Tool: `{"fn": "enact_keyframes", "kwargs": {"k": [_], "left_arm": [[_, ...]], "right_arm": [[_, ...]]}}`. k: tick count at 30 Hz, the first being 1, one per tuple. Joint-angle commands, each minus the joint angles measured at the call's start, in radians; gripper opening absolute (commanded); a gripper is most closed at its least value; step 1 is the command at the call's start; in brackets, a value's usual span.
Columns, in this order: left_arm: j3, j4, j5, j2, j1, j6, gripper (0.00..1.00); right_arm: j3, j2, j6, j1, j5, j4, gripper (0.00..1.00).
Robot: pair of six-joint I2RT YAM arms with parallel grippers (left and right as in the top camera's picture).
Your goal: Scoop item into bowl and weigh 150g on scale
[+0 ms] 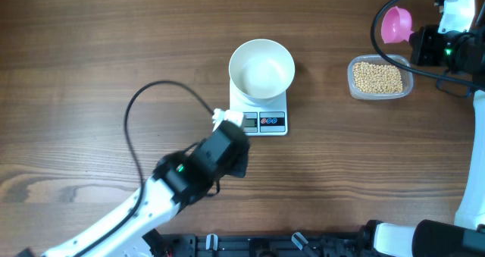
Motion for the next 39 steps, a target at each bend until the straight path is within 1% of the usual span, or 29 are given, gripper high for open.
{"fn": "enact_keyframes", "kwargs": {"k": [1, 2, 6, 7, 10, 12, 16, 21, 24, 27, 31, 35, 38, 39], "left_arm": [[-0.173, 0.326, -0.02, -0.027, 0.023, -0.042, 0.04], [-0.194, 0.447, -0.021, 0.008, 0.023, -0.039, 0.04], [-0.185, 0.681, -0.025, 0.151, 0.023, -0.032, 0.04], [-0.172, 0.705, -0.024, 0.203, 0.023, -0.032, 0.04], [-0.124, 0.711, -0.024, 0.318, 0.023, -0.032, 0.04], [-0.117, 0.766, -0.025, 0.362, 0.023, -0.031, 0.04], [-0.117, 0.869, -0.043, 0.42, 0.023, -0.031, 0.04], [-0.117, 0.9, -0.043, 0.491, 0.023, -0.031, 0.04], [-0.117, 0.955, -0.043, 0.53, 0.023, -0.031, 0.04], [-0.117, 0.99, -0.043, 0.561, 0.026, -0.031, 0.04], [-0.117, 0.993, -0.045, 0.583, 0.049, -0.031, 0.04], [-0.117, 1.009, -0.081, 0.584, 0.079, -0.031, 0.04], [-0.117, 1.025, -0.079, 0.584, 0.09, -0.031, 0.04], [-0.117, 1.03, -0.053, 0.584, 0.09, -0.032, 0.04]], "right_arm": [[0.0, 0.008, 0.014, -0.004, -0.007, 0.021, 0.04], [0.0, 0.008, 0.014, -0.004, -0.01, 0.02, 0.05], [0.0, 0.008, 0.014, -0.004, -0.01, 0.012, 0.04], [0.0, 0.008, 0.014, -0.004, -0.01, 0.01, 0.04], [0.0, 0.008, 0.013, -0.004, -0.01, -0.011, 0.04], [0.0, 0.008, 0.013, -0.004, -0.01, -0.018, 0.04], [0.0, 0.008, 0.013, -0.004, -0.01, -0.017, 0.04], [0.0, 0.008, 0.013, -0.004, -0.01, -0.006, 0.04], [0.0, 0.008, 0.013, -0.004, -0.01, -0.005, 0.04], [0.0, 0.008, 0.013, -0.004, -0.01, -0.005, 0.04], [0.0, 0.008, 0.013, -0.004, -0.01, -0.005, 0.04], [0.0, 0.008, 0.013, -0.004, -0.01, -0.005, 0.05], [0.0, 0.008, 0.013, -0.004, -0.01, -0.001, 0.04], [0.0, 0.008, 0.013, -0.004, -0.01, 0.0, 0.04]]}}
